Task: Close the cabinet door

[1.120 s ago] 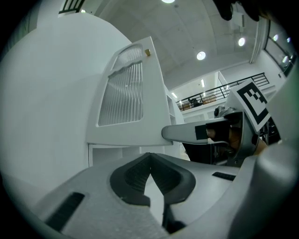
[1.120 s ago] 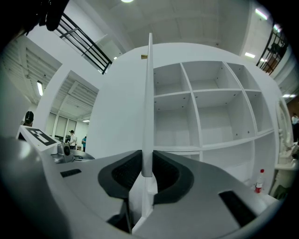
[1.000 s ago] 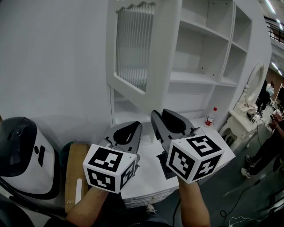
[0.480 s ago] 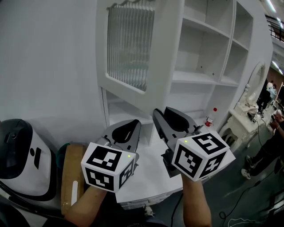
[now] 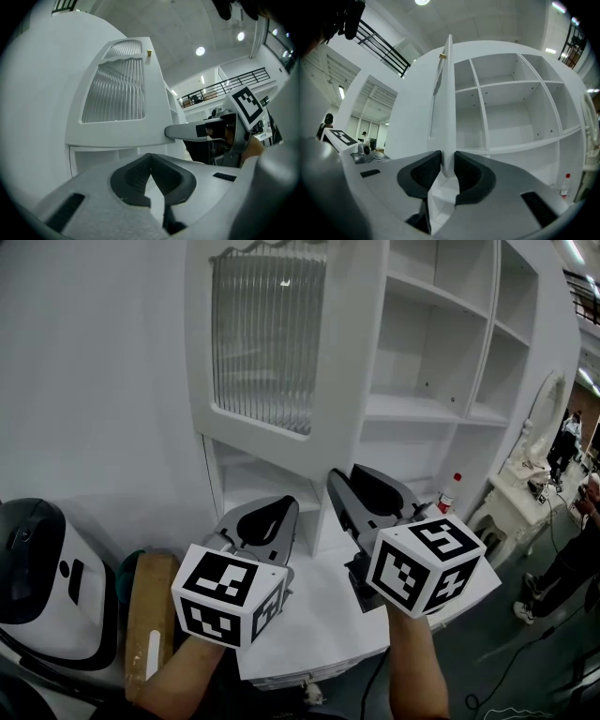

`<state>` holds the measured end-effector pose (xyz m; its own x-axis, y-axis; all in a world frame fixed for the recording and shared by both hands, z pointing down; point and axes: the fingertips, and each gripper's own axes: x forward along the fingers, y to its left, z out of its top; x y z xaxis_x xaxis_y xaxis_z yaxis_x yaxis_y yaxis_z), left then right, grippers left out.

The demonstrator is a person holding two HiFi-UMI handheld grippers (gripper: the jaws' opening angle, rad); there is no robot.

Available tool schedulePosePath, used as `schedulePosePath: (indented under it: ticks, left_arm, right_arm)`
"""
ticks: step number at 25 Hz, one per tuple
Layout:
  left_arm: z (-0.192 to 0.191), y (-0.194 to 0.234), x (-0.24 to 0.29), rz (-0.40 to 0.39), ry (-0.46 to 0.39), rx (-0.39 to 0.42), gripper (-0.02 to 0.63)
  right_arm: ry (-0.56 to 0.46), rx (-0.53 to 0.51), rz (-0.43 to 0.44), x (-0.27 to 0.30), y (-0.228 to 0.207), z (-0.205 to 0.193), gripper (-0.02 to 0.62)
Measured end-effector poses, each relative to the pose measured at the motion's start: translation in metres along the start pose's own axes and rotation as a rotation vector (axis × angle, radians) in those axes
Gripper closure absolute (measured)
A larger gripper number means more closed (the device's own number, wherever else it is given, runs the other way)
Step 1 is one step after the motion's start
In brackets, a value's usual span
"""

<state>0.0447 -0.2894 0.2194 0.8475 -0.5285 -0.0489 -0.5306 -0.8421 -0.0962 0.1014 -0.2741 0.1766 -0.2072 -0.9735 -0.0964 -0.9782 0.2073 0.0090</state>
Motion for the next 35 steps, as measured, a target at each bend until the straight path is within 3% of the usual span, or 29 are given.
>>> schedulePosePath:
  ticks: [19, 35]
  left_arm:
    - [-0.005, 0.008, 0.068, 0.049, 0.014, 0.007, 0.595]
    - [-0.008, 0.016, 0.100, 0.103, 0.030, 0.025, 0.595]
  right_arm:
    - [0.005, 0.023, 0.089, 0.034, -0.061, -0.003, 0.492]
    - [0.003, 0.028, 0.140, 0.057, -0.088, -0.006, 0.486]
